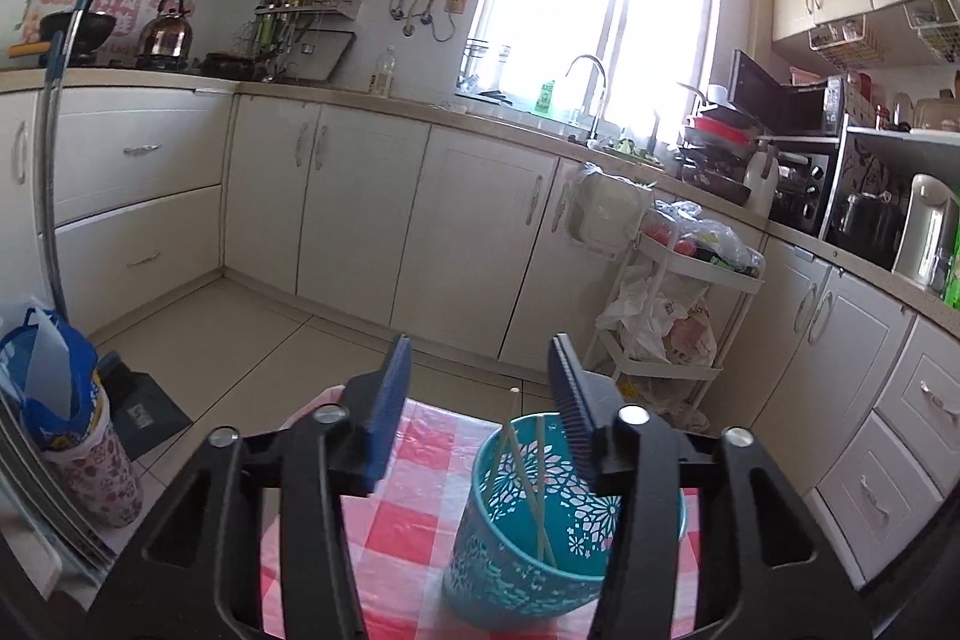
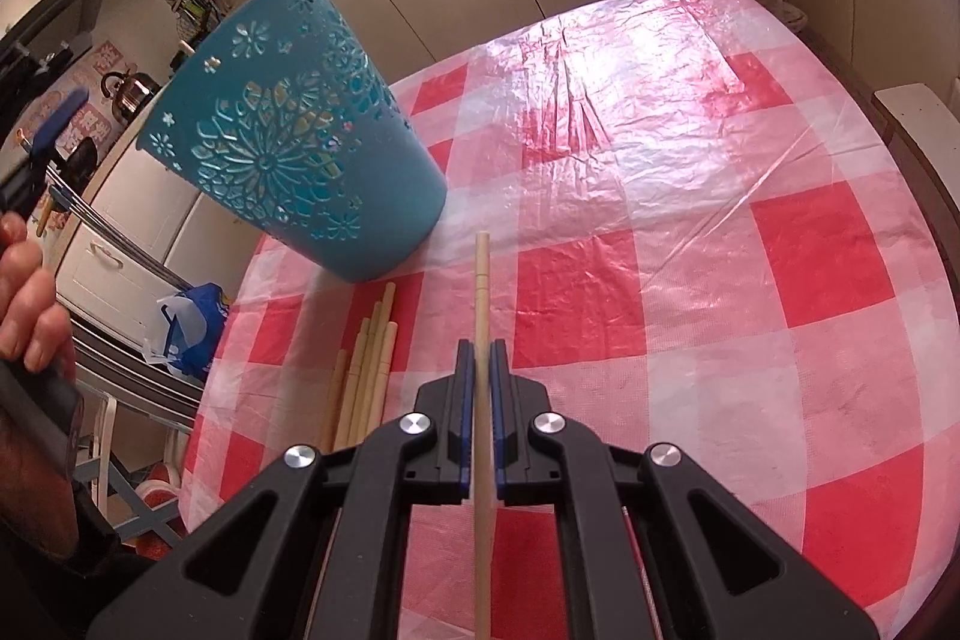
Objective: Organize utensils
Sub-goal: 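Raise the chopstick over the basket with the right tool and open it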
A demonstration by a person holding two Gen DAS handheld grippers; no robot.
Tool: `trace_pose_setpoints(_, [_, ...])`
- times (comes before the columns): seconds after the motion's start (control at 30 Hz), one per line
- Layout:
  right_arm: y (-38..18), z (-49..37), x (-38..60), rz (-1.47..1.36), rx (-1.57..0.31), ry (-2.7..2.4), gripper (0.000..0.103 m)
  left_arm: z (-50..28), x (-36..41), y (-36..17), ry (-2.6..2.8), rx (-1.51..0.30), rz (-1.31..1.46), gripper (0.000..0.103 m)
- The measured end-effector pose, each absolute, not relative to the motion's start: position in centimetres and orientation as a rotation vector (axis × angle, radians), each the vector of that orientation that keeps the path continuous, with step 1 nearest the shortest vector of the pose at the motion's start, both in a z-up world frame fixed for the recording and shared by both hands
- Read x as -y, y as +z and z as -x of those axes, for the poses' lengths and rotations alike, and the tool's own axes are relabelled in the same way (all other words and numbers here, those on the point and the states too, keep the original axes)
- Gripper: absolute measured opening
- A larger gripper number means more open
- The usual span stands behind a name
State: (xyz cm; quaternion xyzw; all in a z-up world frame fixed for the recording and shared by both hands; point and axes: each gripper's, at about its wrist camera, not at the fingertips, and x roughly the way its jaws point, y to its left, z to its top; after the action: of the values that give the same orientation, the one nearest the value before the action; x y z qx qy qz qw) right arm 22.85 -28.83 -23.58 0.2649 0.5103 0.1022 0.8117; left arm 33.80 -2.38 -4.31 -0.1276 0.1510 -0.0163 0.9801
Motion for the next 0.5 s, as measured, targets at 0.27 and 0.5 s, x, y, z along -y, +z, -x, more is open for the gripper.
trace_pose_setpoints(0.27, [-20.1, -21.6, 30.0, -0.646, -0.924, 0.250, 0.006, -31.5, -0.7, -4.1, -0.006, -0.335, 0.310, 0.053])
trace_pose_setpoints(0.5, [-13.9, -20.7, 30.2, -0.602, -0.702, 0.269, 0.006, -32.1, -2.5, -3.5, -0.011, -0.347, 0.361, 0.054])
